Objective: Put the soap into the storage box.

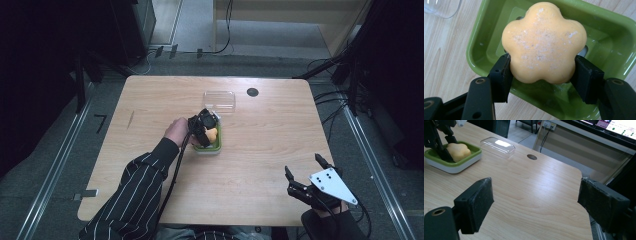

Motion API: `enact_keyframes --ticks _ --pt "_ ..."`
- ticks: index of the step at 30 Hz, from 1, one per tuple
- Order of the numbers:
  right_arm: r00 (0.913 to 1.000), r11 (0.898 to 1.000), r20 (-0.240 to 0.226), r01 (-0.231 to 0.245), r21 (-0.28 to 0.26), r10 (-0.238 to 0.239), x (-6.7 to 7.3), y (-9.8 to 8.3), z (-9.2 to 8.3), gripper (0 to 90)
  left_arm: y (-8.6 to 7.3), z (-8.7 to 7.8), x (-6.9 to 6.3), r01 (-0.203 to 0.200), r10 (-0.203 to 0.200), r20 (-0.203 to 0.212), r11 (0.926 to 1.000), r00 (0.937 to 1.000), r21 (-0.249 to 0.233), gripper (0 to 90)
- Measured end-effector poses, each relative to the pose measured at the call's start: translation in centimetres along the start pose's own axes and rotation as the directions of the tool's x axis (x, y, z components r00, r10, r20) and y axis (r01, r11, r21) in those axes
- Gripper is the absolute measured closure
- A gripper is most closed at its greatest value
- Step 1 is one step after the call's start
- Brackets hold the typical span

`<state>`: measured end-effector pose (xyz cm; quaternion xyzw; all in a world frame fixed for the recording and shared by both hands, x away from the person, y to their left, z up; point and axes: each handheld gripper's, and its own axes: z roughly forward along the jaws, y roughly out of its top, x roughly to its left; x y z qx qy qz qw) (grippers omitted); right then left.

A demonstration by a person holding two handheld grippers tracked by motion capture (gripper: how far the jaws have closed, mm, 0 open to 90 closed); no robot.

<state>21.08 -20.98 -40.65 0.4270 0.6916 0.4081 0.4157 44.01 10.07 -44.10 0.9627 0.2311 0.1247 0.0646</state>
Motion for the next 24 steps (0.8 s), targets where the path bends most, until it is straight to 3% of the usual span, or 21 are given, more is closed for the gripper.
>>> enact_keyframes --ticks 8,18,22,24 --pt "1.0000 1.000 0.000 0.001 -0.002 -0.001 0.0 0.0 0.0 13.3 -0.2 0.1 0.3 0.011 -0.011 0.017 0.9999 0.9998 -0.003 38.6" --pt "1.0000 1.000 0.003 -0.002 -0.003 0.002 0.0 0.0 0.0 13.4 -0.2 0.0 0.4 0.024 -0.024 0.052 0.9997 0.9984 -0.008 22.7" --pt "1.0000 1.000 0.003 -0.003 -0.003 0.003 0.0 0.0 -0.1 13.4 -0.2 -0.6 0.4 0.047 -0.047 0.047 0.9989 0.9978 -0.007 15.4" --pt "1.0000 1.000 0.002 -0.002 -0.003 0.002 0.0 0.0 0.0 13.3 -0.3 -1.2 0.4 0.071 -0.072 0.043 0.9972 0.9965 0.020 13.5"
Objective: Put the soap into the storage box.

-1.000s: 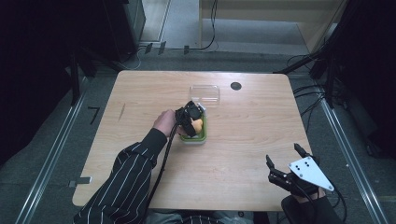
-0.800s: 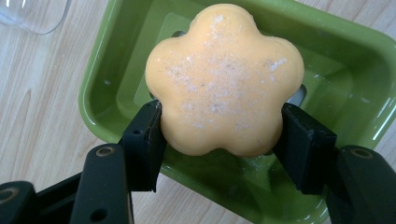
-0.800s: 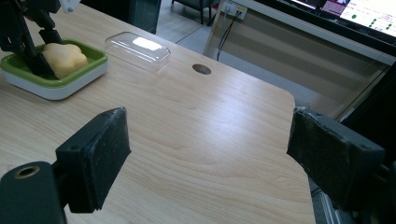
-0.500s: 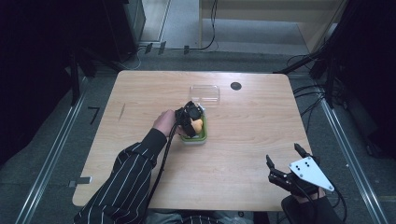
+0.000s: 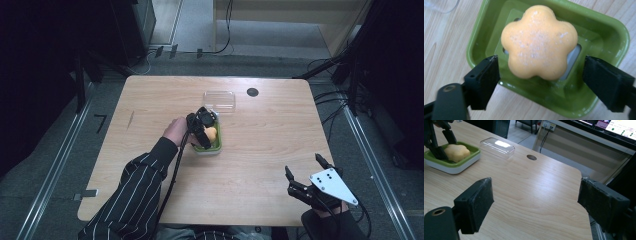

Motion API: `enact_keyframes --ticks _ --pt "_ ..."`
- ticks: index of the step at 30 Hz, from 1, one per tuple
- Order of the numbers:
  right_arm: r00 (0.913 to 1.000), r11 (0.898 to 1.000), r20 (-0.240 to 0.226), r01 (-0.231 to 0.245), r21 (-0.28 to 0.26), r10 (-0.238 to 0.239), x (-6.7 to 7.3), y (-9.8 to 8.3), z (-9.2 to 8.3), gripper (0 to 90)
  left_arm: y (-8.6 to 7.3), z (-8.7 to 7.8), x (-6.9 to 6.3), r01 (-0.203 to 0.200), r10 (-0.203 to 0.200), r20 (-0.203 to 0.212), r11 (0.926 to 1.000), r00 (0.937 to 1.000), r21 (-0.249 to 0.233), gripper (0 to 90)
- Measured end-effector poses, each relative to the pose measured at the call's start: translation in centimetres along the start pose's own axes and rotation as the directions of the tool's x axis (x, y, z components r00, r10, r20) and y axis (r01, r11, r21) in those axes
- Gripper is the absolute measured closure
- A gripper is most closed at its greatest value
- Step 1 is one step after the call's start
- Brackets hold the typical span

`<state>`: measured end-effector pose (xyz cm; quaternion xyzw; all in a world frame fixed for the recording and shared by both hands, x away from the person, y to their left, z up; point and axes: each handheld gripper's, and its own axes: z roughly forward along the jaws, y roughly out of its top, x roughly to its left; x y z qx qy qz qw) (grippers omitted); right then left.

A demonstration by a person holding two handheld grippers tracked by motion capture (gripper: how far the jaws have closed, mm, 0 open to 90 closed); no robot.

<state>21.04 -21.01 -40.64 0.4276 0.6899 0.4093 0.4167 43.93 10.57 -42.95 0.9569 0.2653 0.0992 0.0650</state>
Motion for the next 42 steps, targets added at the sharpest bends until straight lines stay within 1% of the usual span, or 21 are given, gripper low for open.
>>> enact_keyframes --ticks 2,3,4,5,6,7,10,13,15,17,22,26,29,30,31,32,33,36,37,39,42 --pt "1.0000 1.000 -0.001 0.000 0.000 0.000 0.0 0.0 0.0 13.3 -0.1 -0.2 0.0 0.008 -0.008 0.004 1.0000 1.0000 -0.001 11.5" --pt "1.0000 1.000 0.000 0.001 0.000 -0.001 0.0 0.0 0.0 13.3 -0.1 -0.4 0.0 0.007 -0.007 0.010 1.0000 0.9999 0.004 9.4" --pt "1.0000 1.000 0.000 0.001 0.000 -0.001 0.0 0.0 0.0 13.3 -0.1 -0.5 -0.1 0.016 -0.016 0.015 0.9998 0.9998 0.011 9.4" --pt "1.0000 1.000 -0.001 -0.001 -0.001 0.001 0.0 0.0 0.0 13.3 -0.2 -0.7 -0.2 0.016 -0.017 0.015 0.9997 0.9997 0.019 6.1" --pt "1.0000 1.000 -0.001 -0.001 -0.001 0.001 0.0 0.0 0.0 13.3 -0.2 -0.9 -0.3 0.019 -0.020 0.016 0.9997 0.9997 0.018 6.1" --pt "1.0000 1.000 -0.001 0.000 0.000 0.000 0.0 0.0 0.0 13.3 -0.3 -1.1 -0.4 0.022 -0.022 0.017 0.9995 0.9996 0.021 3.4" --pt "1.0000 1.000 -0.001 0.000 0.000 0.000 0.0 0.0 0.0 13.3 -0.5 -1.8 -0.8 0.027 -0.027 0.007 0.9995 0.9996 0.018 1.2" --pt "1.0000 1.000 -0.002 0.000 -0.001 0.000 0.0 0.0 0.0 13.4 -0.8 -2.6 -1.2 0.021 -0.021 0.000 0.9995 0.9998 0.022 0.0" --pt "1.0000 1.000 -0.003 0.001 -0.001 -0.001 0.0 0.0 0.0 13.4 -1.1 -2.8 -1.4 0.021 -0.021 -0.001 0.9996 0.9998 0.019 0.0" --pt "1.0000 1.000 -0.004 0.003 -0.002 -0.003 0.0 0.0 0.0 13.4 -1.3 -3.0 -1.6 0.018 -0.018 0.002 0.9994 0.9998 0.030 0.0" --pt "1.0000 1.000 -0.004 0.002 -0.003 -0.002 0.0 0.0 0.0 13.4 -1.9 -3.3 -1.9 0.020 -0.020 0.008 0.9990 0.9998 0.041 0.0" --pt "1.0000 1.000 -0.004 0.002 -0.003 -0.002 0.0 0.0 0.0 13.4 -2.9 -3.6 -2.2 0.040 -0.041 0.014 0.9976 0.9990 0.057 0.0" --pt "1.0000 1.000 -0.006 0.006 -0.004 -0.006 0.0 0.0 0.1 13.3 -3.5 -3.7 -2.6 0.044 -0.045 0.010 0.9967 0.9990 0.069 0.0" --pt "1.0000 1.000 -0.006 0.006 -0.004 -0.006 0.0 0.0 0.1 13.4 -3.5 -3.7 -2.6 0.044 -0.045 0.010 0.9967 0.9990 0.069 0.0" --pt "1.0000 1.000 -0.006 0.006 -0.003 -0.006 0.0 0.0 0.1 13.3 -3.9 -3.8 -2.8 0.044 -0.045 0.007 0.9966 0.9990 0.070 0.0" --pt "1.0000 1.000 -0.005 0.006 -0.003 -0.006 0.0 0.0 0.1 13.4 -3.9 -3.8 -2.8 0.044 -0.045 0.007 0.9966 0.9990 0.070 0.0" --pt "1.0000 1.000 -0.005 0.005 -0.004 -0.005 0.0 0.0 0.1 13.3 -4.4 -3.9 -3.1 0.041 -0.042 0.009 0.9961 0.9991 0.078 0.0" --pt "1.0000 1.000 -0.005 0.005 -0.004 -0.005 0.0 0.0 0.1 13.4 -4.8 -3.9 -3.3 0.042 -0.043 0.011 0.9961 0.9990 0.077 0.0" --pt "1.0000 1.000 -0.005 0.005 -0.003 -0.005 0.0 0.0 0.1 13.4 -5.0 -3.9 -3.5 0.036 -0.037 0.012 0.9963 0.9992 0.078 0.0" --pt "1.0000 1.000 -0.005 0.004 -0.003 -0.004 0.0 0.0 0.1 13.3 -5.7 -4.1 -4.0 0.024 -0.027 0.023 0.9950 0.9994 0.097 0.0" --pt "1.0000 1.000 -0.004 0.002 0.000 -0.002 0.1 0.0 0.0 13.4 -6.2 -4.1 -4.4 0.025 -0.027 0.024 0.9949 0.9993 0.097 0.0"
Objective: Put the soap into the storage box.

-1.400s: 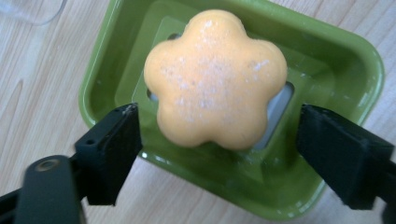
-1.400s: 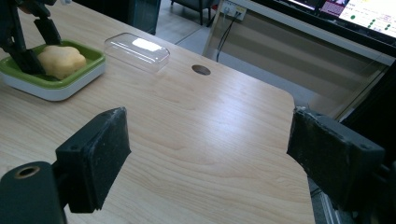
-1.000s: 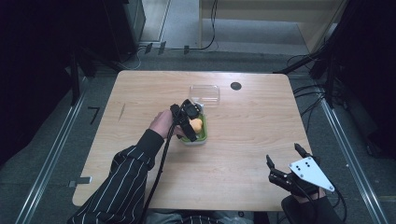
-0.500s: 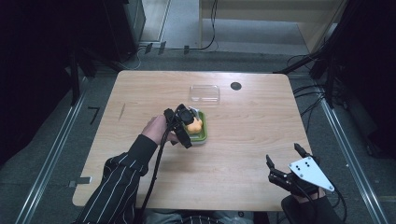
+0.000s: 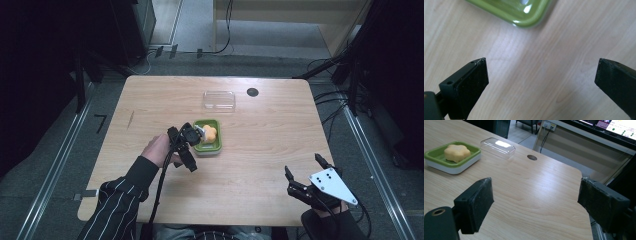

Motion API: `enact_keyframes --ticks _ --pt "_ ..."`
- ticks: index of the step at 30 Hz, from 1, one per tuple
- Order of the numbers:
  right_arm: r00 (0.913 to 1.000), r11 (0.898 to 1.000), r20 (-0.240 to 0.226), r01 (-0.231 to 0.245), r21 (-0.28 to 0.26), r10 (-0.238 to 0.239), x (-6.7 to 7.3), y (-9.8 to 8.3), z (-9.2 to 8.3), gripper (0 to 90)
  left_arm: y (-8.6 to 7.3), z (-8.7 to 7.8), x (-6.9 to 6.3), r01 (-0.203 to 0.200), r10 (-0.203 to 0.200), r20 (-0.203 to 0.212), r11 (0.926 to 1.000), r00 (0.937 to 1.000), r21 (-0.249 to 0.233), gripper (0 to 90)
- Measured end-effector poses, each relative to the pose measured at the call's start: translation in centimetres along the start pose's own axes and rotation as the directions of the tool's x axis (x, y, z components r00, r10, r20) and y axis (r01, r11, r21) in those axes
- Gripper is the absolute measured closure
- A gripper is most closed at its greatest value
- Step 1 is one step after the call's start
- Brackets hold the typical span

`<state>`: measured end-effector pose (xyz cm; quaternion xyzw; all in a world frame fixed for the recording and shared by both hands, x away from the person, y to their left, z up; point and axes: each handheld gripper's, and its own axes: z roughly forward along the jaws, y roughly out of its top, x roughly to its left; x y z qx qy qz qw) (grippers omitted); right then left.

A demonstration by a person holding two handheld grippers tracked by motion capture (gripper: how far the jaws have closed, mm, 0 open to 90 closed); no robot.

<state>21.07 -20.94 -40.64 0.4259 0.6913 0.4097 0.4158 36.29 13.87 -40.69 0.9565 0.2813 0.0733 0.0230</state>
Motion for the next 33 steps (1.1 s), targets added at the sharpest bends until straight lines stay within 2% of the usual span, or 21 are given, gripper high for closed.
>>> enact_keyframes --ticks 7,12,14,15,17,28,33 --pt "1.0000 1.000 -0.001 0.001 0.000 -0.001 0.0 0.0 0.0 13.4 -1.7 -0.2 -0.9 0.007 -0.007 -0.002 1.0000 1.0000 -0.005 0.0" --pt "1.0000 1.000 -0.001 0.002 0.000 -0.002 0.0 0.0 0.0 13.3 -3.2 0.0 -2.0 0.010 -0.010 -0.004 0.9999 0.9999 0.008 0.0" --pt "1.0000 1.000 -0.002 0.002 0.000 -0.002 0.0 0.0 0.0 13.4 -3.4 0.0 -2.2 0.005 -0.005 -0.001 0.9999 1.0000 0.011 0.0" --pt "1.0000 1.000 -0.003 0.003 0.001 -0.003 0.0 0.0 0.0 13.3 -3.9 0.1 -2.5 0.004 -0.004 0.025 1.0000 0.9997 0.009 0.0" --pt "1.0000 1.000 -0.003 0.004 0.001 -0.004 0.0 0.0 0.0 13.4 -4.3 0.2 -2.8 -0.001 0.000 0.027 0.9999 0.9996 0.014 0.0" --pt "1.0000 1.000 -0.003 0.003 0.001 -0.003 0.1 0.0 0.0 13.4 -6.6 1.2 -3.6 0.022 -0.024 0.052 0.9990 0.9983 0.038 0.0" --pt "1.0000 1.000 -0.001 0.003 -0.001 -0.003 0.1 0.0 0.0 13.3 -8.0 2.0 -3.7 0.031 -0.035 0.056 0.9970 0.9978 0.070 0.0"
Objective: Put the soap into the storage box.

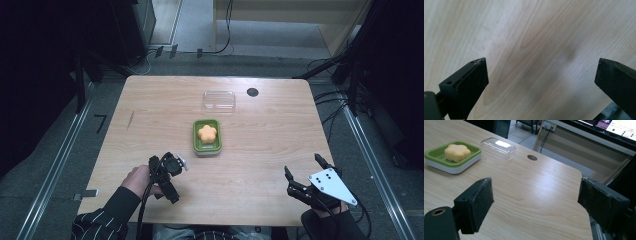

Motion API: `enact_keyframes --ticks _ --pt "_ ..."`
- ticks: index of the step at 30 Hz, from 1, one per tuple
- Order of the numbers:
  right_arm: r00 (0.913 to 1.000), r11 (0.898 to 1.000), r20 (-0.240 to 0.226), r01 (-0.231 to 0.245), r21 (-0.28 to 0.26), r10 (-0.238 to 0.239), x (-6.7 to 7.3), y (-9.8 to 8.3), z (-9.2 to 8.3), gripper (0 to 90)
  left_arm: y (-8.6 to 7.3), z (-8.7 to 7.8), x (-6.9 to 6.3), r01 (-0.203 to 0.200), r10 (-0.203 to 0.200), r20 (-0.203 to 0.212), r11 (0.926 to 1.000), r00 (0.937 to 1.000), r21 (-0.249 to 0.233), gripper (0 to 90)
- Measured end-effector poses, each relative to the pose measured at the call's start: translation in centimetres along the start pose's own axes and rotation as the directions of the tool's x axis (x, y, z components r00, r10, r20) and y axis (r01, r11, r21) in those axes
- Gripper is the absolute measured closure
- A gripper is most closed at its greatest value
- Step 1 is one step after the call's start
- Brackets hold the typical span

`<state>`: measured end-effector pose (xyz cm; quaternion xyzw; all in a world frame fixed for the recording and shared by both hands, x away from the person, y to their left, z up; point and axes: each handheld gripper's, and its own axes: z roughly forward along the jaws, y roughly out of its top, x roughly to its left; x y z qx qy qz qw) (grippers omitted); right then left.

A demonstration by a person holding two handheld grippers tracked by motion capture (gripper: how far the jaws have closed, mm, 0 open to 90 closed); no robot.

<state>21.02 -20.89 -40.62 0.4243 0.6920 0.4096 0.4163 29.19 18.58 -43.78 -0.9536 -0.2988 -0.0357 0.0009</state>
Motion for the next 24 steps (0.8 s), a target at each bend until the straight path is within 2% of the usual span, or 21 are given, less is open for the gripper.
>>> enact_keyframes --ticks 5,10,12,16,18,21,24 --pt "1.0000 1.000 0.000 -0.001 0.000 0.001 0.0 0.0 0.0 13.4 -1.2 0.6 -0.4 0.027 -0.027 -0.005 0.9996 0.9996 -0.007 0.0" --pt "1.0000 1.000 0.001 -0.002 -0.002 0.002 0.0 0.0 0.0 13.3 -2.1 0.9 -1.0 0.026 -0.026 -0.017 0.9995 0.9995 -0.020 0.0" --pt "1.0000 1.000 0.000 -0.002 -0.001 0.002 0.0 0.0 0.0 13.3 -2.8 1.0 -1.2 0.045 -0.045 -0.018 0.9987 0.9988 -0.025 0.0" --pt "1.0000 1.000 0.000 0.002 -0.002 -0.002 0.0 0.0 0.0 13.3 -3.6 1.3 -1.3 0.055 -0.056 -0.024 0.9984 0.9982 -0.014 0.0" --pt "1.0000 1.000 -0.001 0.002 -0.001 -0.002 0.0 0.0 0.0 13.4 -3.8 1.4 -1.2 0.066 -0.067 -0.024 0.9977 0.9975 -0.013 0.0" --pt "1.0000 1.000 0.003 0.007 -0.007 -0.007 0.1 0.0 0.0 13.3 -3.7 1.7 -1.0 0.065 -0.065 -0.009 0.9976 0.9979 -0.023 0.0" --pt "1.0000 1.000 0.004 0.007 -0.003 -0.007 0.0 0.0 0.0 13.4 -3.6 1.7 -1.0 0.056 -0.056 -0.013 0.9981 0.9983 -0.027 0.0"
